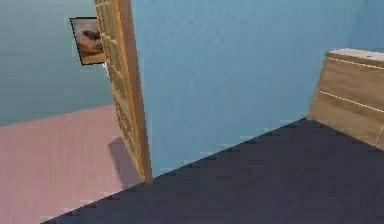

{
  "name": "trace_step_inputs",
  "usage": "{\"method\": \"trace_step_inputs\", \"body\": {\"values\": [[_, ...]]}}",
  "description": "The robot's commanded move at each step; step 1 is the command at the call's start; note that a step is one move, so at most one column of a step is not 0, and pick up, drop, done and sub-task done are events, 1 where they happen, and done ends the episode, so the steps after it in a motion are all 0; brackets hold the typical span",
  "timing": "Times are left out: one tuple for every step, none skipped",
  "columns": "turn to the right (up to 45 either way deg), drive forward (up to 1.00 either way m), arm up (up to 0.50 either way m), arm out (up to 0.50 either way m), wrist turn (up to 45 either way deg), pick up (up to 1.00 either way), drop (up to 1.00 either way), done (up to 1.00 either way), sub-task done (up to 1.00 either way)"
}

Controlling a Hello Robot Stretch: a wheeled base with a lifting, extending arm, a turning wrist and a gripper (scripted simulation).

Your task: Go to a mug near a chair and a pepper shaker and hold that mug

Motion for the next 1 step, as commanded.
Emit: {"method": "trace_step_inputs", "body": {"values": [[-45.0,0.00,0.00,0.00,0.0,0.00,0.00,0.00,0.00]]}}
